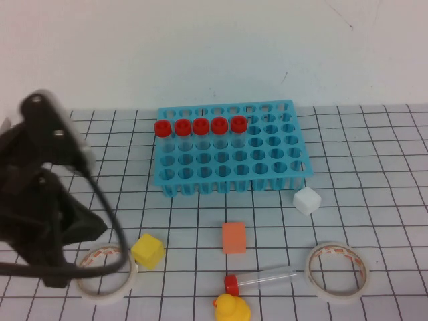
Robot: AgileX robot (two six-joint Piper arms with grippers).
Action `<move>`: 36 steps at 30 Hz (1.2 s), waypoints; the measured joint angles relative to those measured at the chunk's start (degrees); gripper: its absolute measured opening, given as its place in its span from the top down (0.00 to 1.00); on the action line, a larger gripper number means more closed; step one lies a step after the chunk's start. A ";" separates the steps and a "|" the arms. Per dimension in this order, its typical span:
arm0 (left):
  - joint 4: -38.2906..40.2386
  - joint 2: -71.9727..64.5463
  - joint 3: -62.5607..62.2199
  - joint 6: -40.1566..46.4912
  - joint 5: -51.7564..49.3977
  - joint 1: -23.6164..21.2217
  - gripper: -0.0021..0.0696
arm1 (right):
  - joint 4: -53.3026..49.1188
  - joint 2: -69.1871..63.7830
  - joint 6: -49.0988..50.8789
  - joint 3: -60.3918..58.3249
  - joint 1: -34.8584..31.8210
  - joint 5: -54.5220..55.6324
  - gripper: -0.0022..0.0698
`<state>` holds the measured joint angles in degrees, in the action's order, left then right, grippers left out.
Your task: Place the test tubes
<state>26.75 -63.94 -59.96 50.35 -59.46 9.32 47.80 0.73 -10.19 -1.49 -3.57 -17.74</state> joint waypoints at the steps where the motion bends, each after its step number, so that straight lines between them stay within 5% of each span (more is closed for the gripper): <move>1: -2.81 -1.00 -1.22 -2.12 -0.14 2.54 0.97 | 0.00 0.00 0.00 0.00 0.00 0.00 0.97; 7: -18.94 -6.75 -6.10 -14.10 -1.33 19.44 0.97 | 0.00 0.00 -0.13 0.00 0.00 0.00 0.97; 13: -22.87 -14.00 -10.07 -18.89 -1.93 31.66 0.97 | 0.12 0.00 -0.26 0.00 0.00 0.00 0.97; 20: -22.61 -28.80 -21.00 -30.08 -7.41 37.85 0.97 | 0.59 0.00 -0.63 0.00 0.00 -0.24 0.97; 28: -27.71 -44.47 -32.67 -33.44 -9.98 43.56 0.97 | 0.59 0.00 -0.75 0.00 0.00 -0.24 0.97; 36: -32.50 -56.10 -41.28 -53.68 -9.98 44.87 0.78 | 0.59 0.00 -0.83 0.00 0.00 -0.24 0.97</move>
<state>-5.75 -120.04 -101.24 -3.32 -69.44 54.19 48.39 0.73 -11.02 -1.49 -3.57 -17.99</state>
